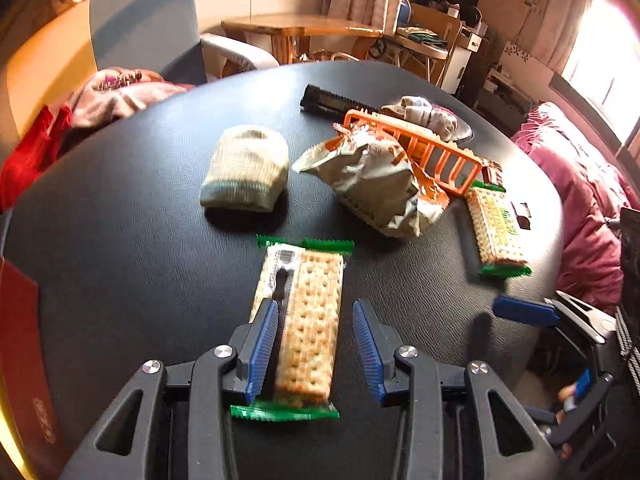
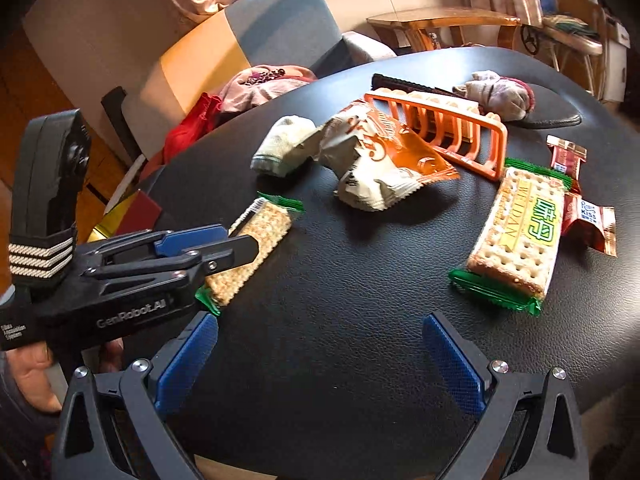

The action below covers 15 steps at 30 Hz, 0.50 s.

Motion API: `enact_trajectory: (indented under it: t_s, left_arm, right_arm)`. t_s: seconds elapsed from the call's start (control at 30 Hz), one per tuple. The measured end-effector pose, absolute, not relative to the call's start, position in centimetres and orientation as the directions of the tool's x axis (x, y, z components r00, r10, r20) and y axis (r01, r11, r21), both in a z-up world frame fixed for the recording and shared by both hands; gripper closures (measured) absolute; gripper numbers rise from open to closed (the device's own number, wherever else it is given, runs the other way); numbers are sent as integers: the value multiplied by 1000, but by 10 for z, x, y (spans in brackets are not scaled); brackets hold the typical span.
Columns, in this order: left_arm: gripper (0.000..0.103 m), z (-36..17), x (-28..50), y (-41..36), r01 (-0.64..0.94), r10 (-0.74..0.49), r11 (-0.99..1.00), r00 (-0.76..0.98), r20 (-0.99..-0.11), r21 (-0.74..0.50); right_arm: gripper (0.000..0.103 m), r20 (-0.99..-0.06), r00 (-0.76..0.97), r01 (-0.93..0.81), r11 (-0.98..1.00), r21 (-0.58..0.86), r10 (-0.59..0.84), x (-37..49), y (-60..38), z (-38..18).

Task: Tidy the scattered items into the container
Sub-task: 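Grasp the green-wrapped cracker pack with the left gripper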

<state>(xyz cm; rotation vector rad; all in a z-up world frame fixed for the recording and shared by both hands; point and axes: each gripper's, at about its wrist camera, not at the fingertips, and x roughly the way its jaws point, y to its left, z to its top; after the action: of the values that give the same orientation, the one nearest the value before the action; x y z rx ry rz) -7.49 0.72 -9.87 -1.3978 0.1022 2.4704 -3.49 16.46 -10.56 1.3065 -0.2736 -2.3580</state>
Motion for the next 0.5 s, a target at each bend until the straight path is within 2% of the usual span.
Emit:
enact_trajectory:
  t_s: [0.2,0.27,0.4,0.5]
  left_arm:
    - [61,-102,-82,9,-279,180,-960,-510,-841,-36]
    - [52,-106,-84,3,-259,182,-964,-497,-848,-56]
    - [52,-118,-85,-16,-208,212,-970,-460,-862,-127]
    - [52,-118,-78,-21,-210,198,-972,-478,-856,-107]
  right_arm:
    - [0,-757,-474,266,-892,365,-450,-35,165,-109]
    - [0,-756,-477,264,-894,362,-447,-36,164,-110]
    - [0,-760,-485,267,-901,342,-432,-35,161,-111]
    - [0,-763,-489,265,-906,331,-422,-34,159,-112]
